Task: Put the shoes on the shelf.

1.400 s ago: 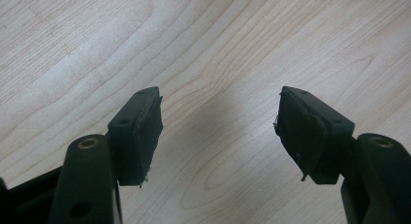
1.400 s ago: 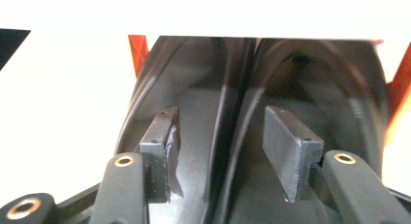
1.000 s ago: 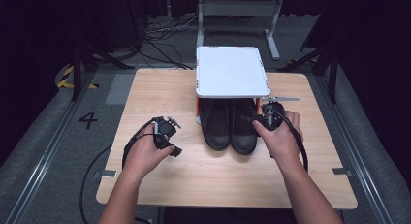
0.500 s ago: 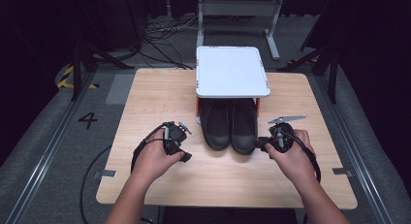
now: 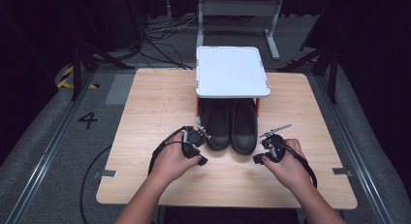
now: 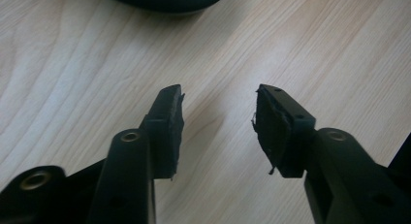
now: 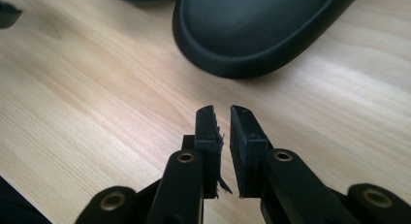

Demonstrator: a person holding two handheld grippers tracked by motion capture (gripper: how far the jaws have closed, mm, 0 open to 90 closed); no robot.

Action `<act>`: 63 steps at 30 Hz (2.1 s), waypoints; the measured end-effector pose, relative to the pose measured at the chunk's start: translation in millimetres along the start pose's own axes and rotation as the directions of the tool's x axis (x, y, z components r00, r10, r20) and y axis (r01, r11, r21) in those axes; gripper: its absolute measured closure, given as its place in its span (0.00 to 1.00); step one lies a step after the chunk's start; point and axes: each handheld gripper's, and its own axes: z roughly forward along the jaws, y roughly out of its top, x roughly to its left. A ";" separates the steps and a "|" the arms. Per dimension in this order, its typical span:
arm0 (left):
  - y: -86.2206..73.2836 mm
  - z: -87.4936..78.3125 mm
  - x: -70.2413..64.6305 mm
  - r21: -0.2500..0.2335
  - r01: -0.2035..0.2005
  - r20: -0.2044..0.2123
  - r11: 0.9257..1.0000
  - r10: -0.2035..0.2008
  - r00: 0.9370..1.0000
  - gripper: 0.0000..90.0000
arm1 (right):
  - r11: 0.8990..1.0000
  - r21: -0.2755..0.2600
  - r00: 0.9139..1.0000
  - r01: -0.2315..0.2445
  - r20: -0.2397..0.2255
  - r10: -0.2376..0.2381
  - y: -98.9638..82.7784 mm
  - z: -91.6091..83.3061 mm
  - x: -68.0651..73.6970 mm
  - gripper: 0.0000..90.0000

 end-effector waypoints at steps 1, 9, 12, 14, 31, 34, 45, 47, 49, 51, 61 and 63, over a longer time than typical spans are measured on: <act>0.0 0.0 0.0 0.000 0.000 0.000 1.000 0.000 1.000 0.63 | 1.000 0.000 1.000 0.000 0.000 0.000 0.0 0.0 0.0 0.92; 24.7 24.1 -14.8 0.012 0.018 -0.006 1.000 -0.018 1.000 0.77 | 0.998 0.055 1.000 0.009 -0.022 -0.008 3.6 16.0 6.2 0.93; 31.2 30.0 -18.8 0.022 0.023 -0.002 1.000 -0.023 1.000 0.78 | 0.998 0.062 1.000 0.003 -0.028 -0.001 7.0 19.0 8.6 0.93; 35.2 35.4 -22.1 0.035 0.031 -0.017 0.999 -0.031 0.999 0.79 | 0.997 0.074 0.999 0.002 -0.036 0.001 9.6 21.3 10.8 0.93; 52.7 45.0 -15.4 0.024 0.091 -0.138 0.996 -0.087 0.987 0.84 | 0.997 0.065 0.999 -0.049 0.003 0.049 37.0 36.7 -2.0 0.95; 56.8 43.7 -9.5 0.017 0.107 -0.155 0.994 -0.103 0.983 0.84 | 0.997 0.057 0.998 -0.060 0.026 0.058 47.3 37.8 -7.4 0.95; 68.5 46.7 9.7 -0.001 0.158 -0.178 0.987 -0.156 0.972 0.87 | 0.995 0.047 0.996 -0.086 0.027 0.085 66.1 48.7 -18.3 0.98; 69.1 46.6 10.7 -0.005 0.160 -0.179 0.987 -0.159 0.971 0.87 | 0.995 0.041 0.996 -0.090 0.026 0.089 66.8 49.1 -18.8 0.98; 72.0 45.6 13.2 -0.012 0.168 -0.191 0.986 -0.167 0.967 0.87 | 0.996 0.026 0.996 -0.088 0.031 0.087 68.4 50.1 -19.8 0.98; 74.7 44.7 15.4 -0.020 0.162 -0.208 0.987 -0.163 0.965 0.87 | 0.997 0.001 0.996 -0.077 0.044 0.077 70.7 50.7 -20.3 0.98; 92.0 48.5 27.3 -0.056 0.197 -0.221 0.979 -0.205 0.954 0.90 | 0.996 -0.066 0.992 -0.057 0.107 0.064 87.1 58.1 -32.1 0.98; 92.8 48.5 28.4 -0.055 0.208 -0.210 0.977 -0.215 0.954 0.91 | 0.996 -0.065 0.994 -0.061 0.092 0.067 91.7 60.2 -32.7 0.98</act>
